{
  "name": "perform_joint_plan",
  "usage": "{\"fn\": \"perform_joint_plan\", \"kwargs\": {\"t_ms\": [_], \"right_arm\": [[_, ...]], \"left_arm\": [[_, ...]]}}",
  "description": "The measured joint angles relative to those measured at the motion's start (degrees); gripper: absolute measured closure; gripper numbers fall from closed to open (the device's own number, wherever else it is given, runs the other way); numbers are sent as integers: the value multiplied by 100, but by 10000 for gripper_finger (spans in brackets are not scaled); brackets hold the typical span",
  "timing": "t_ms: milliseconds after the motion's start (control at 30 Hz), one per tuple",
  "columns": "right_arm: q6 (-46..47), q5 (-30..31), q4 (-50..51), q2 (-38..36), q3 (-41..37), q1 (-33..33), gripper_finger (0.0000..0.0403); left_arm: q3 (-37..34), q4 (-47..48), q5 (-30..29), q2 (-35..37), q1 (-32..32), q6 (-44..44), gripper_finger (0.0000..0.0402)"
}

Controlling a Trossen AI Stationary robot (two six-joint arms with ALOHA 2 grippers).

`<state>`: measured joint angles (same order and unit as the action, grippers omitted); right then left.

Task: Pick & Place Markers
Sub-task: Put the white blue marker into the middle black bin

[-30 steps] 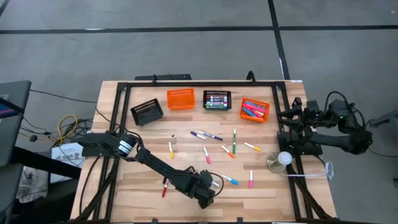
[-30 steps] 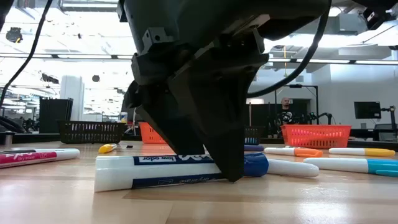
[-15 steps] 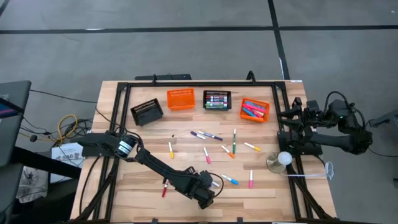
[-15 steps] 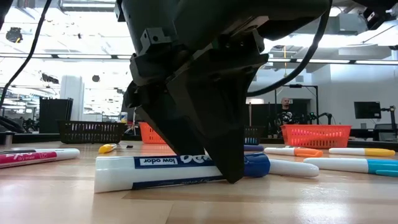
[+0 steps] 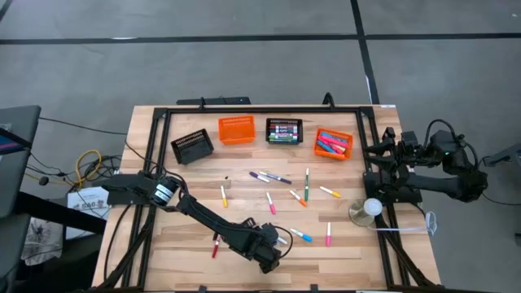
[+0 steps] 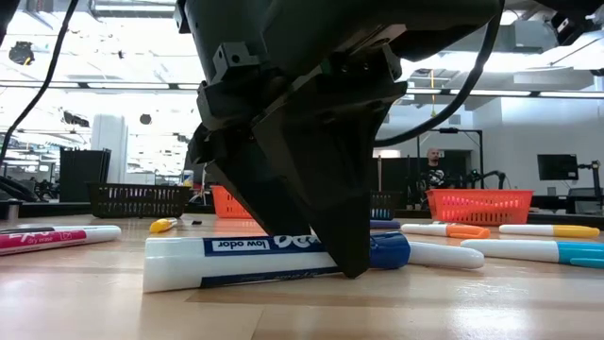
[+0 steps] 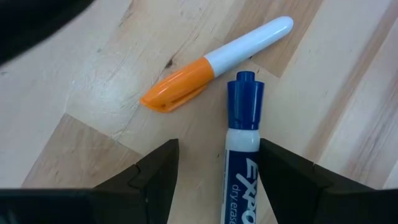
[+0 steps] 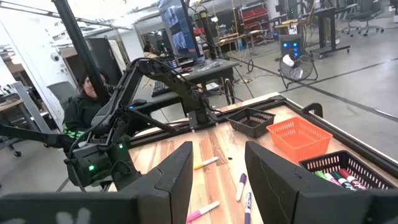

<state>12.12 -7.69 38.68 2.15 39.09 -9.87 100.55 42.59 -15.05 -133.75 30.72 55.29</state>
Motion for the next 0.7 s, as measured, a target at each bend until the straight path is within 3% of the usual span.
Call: {"fn": "perform_joint_plan", "kwargs": {"t_ms": [333, 700], "right_arm": [[0, 1, 37, 0, 0, -2, 266], [0, 3, 37, 0, 0, -2, 268]], "left_arm": [[2, 68, 156, 2, -4, -4, 197], [7, 186, 365, 46, -12, 51, 337]]}}
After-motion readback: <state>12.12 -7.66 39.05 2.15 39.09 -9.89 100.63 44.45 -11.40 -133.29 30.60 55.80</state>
